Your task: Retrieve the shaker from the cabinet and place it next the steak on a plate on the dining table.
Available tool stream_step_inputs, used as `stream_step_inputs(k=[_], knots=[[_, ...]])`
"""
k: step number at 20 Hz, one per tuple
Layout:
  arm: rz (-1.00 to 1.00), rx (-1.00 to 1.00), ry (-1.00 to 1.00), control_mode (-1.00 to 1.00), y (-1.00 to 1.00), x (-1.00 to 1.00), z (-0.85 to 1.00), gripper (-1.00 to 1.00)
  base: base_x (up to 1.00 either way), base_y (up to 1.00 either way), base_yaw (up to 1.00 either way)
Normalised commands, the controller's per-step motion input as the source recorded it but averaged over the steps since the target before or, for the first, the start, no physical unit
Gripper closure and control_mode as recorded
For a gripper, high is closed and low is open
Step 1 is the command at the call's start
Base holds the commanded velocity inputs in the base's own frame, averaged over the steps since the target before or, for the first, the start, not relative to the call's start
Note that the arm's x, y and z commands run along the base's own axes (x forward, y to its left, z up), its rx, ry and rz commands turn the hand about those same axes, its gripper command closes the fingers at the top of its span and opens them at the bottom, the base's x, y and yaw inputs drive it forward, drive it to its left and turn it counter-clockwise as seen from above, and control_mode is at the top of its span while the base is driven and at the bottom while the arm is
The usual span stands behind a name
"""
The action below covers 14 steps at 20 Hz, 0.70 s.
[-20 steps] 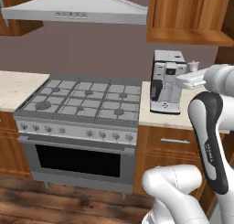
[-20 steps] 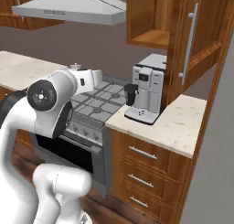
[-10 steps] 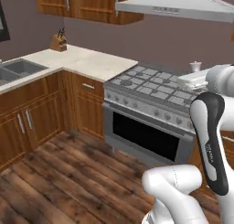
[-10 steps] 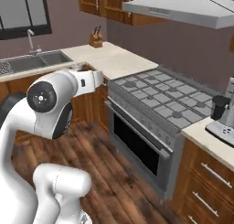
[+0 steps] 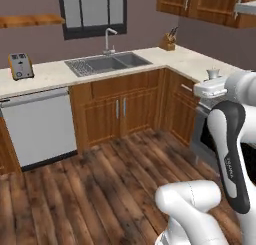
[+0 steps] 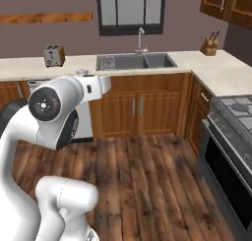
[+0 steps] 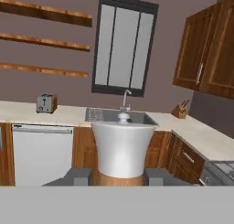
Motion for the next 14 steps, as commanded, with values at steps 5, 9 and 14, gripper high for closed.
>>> stream_step_inputs(k=[5,9,14], knots=[[0.0,0.0,0.0,1.0,0.0,0.0,0.0,1.0,-0.11,0.46,0.67],[0.0,0.0,0.0,1.0,0.0,0.0,0.0,1.0,0.0,0.49,0.64],[0.0,0.0,0.0,1.0,0.0,0.0,0.0,1.0,-0.03,0.47,0.6]])
